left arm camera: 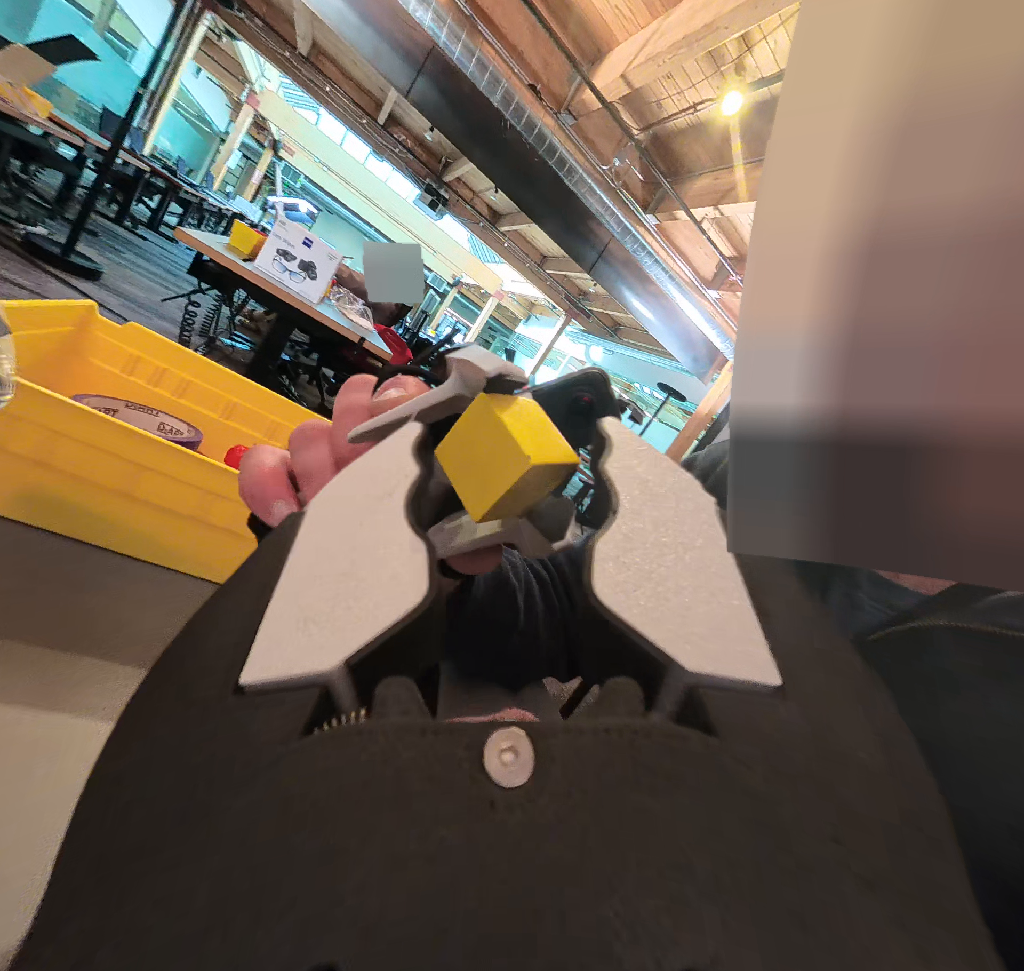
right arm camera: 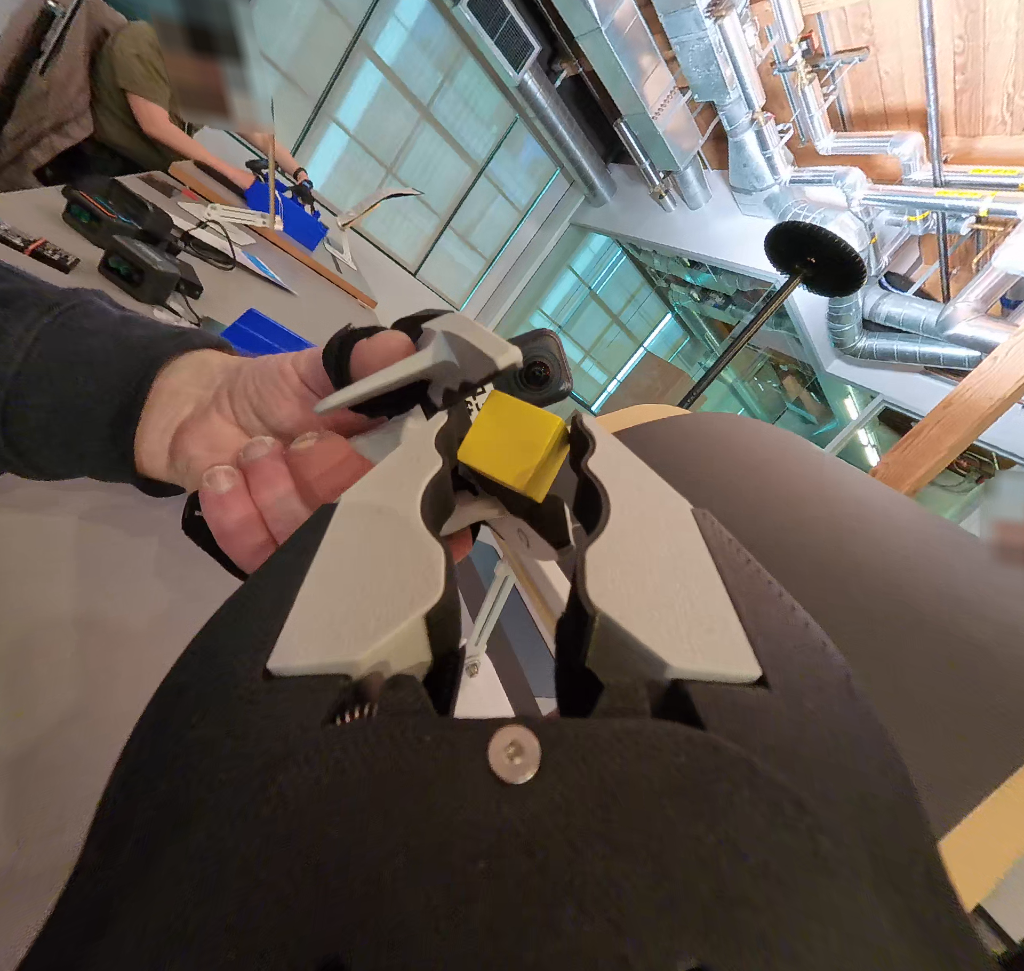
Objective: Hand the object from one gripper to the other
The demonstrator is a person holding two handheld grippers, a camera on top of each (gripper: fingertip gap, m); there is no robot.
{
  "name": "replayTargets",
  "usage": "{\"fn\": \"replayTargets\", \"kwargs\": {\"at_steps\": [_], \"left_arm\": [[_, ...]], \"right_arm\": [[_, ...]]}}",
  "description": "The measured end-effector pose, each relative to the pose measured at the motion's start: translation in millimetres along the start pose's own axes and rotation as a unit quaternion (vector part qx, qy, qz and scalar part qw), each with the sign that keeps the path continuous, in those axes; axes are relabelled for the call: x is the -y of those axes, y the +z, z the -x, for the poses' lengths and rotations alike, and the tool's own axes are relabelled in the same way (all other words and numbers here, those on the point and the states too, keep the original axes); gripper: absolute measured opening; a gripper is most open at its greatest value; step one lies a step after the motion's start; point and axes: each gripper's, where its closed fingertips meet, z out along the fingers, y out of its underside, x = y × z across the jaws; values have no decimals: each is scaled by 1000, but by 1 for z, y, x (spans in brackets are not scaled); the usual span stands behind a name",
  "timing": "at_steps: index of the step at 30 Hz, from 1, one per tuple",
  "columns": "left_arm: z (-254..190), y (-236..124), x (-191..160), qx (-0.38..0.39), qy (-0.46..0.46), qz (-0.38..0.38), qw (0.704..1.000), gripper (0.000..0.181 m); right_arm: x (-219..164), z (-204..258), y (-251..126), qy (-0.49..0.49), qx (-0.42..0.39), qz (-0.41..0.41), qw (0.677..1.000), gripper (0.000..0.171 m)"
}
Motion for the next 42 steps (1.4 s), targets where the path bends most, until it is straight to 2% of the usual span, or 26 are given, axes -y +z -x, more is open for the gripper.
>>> {"fn": "replayTargets", "kwargs": {"at_steps": [2,6,8,12,14,17,18,20,23,25,29,32,35,40,42], "left_arm": [[1,0,0,5,7,-3,1000,47],[2,0,-1,17,20,3,1000,47],[5,-1,-1,34,30,14,999,47],[26,-14,0,154,100,66,981,46],[41,-28,3,253,176,107,945,46],[52,-45,9,360,286,172,871,46],[53,-48,10,384,317,189,847,46],[58,-57,16,438,393,225,776,46],[61,-59,20,485,492,267,672,46],[57,-52,22,486,555,273,617,46],[52,-38,18,467,652,284,526,47],[49,-31,16,456,690,279,487,46],[51,-28,12,452,708,289,459,46],[49,-25,12,448,719,280,451,46],[47,-22,10,440,720,278,458,46]], "right_arm": [[1,0,0,-1,-1,0,1000,38],[-1,-1,-1,-6,-2,3,1000,38],[-4,-2,-2,-20,-5,16,1000,44],[-23,5,-9,-69,46,86,993,62],[-27,5,-15,-71,66,108,989,69],[-35,6,-24,-17,104,141,984,66],[-38,4,-26,21,110,150,982,60],[-35,-1,-27,120,117,140,976,62],[-30,-6,-24,259,123,115,951,72],[-32,-5,-21,335,131,110,926,73],[-26,7,-14,434,171,80,881,69],[-23,15,-12,468,195,70,859,64],[-17,15,-10,479,200,52,853,57],[-19,11,-12,468,190,53,861,42],[-20,11,-13,457,188,58,867,37]]}}
